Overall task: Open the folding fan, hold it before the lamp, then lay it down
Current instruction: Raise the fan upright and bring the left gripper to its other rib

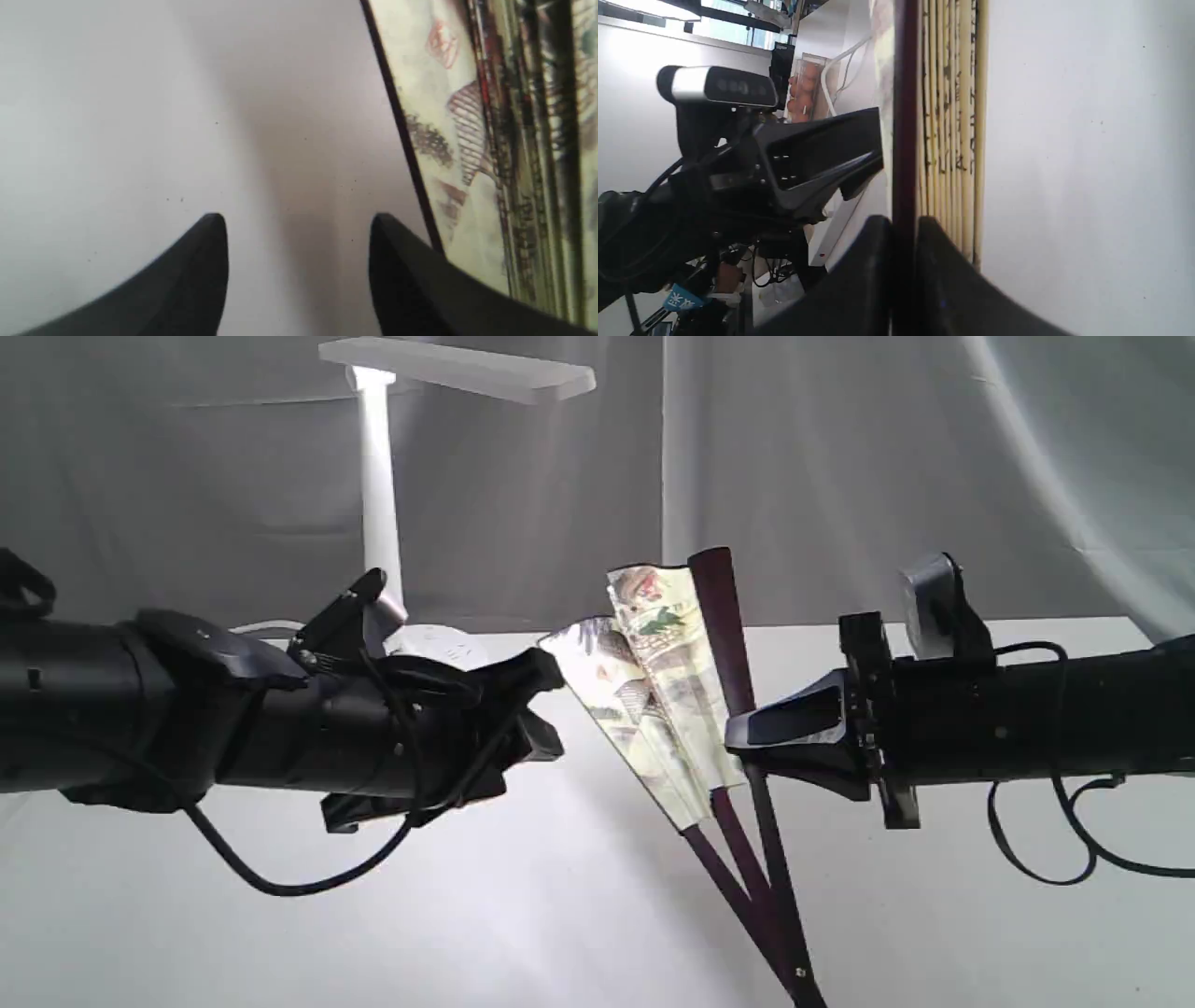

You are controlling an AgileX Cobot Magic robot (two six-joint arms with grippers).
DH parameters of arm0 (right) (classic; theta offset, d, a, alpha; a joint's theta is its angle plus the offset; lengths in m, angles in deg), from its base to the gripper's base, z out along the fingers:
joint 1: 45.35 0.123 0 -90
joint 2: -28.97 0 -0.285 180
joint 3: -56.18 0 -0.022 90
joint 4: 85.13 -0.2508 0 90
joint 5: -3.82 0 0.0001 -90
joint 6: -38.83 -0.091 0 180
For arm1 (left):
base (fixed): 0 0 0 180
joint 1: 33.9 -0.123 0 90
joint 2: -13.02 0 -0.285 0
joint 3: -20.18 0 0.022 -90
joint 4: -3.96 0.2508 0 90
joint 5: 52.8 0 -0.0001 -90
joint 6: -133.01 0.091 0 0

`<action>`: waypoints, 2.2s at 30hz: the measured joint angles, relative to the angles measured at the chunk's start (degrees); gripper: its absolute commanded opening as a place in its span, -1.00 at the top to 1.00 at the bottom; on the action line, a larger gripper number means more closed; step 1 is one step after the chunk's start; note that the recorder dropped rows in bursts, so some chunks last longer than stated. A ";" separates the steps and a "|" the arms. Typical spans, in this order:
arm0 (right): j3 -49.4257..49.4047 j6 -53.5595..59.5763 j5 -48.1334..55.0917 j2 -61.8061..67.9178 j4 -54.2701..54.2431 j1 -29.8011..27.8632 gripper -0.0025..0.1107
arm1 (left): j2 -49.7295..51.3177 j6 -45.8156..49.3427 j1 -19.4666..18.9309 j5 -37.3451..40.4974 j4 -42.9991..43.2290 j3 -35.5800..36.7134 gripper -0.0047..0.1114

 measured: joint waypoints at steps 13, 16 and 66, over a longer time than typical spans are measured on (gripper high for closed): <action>0.00 0.80 0.00 0.00 -0.28 0.00 0.96 | 4.48 13.12 -4.51 11.72 -20.92 -1.50 0.10; 0.00 0.80 0.00 0.00 -0.40 0.00 0.96 | 5.42 13.12 -5.50 13.58 -21.02 -2.74 0.10; 0.00 1.08 -0.11 0.00 -1.30 0.00 0.96 | 18.16 10.83 -5.62 23.80 -21.46 -19.65 0.76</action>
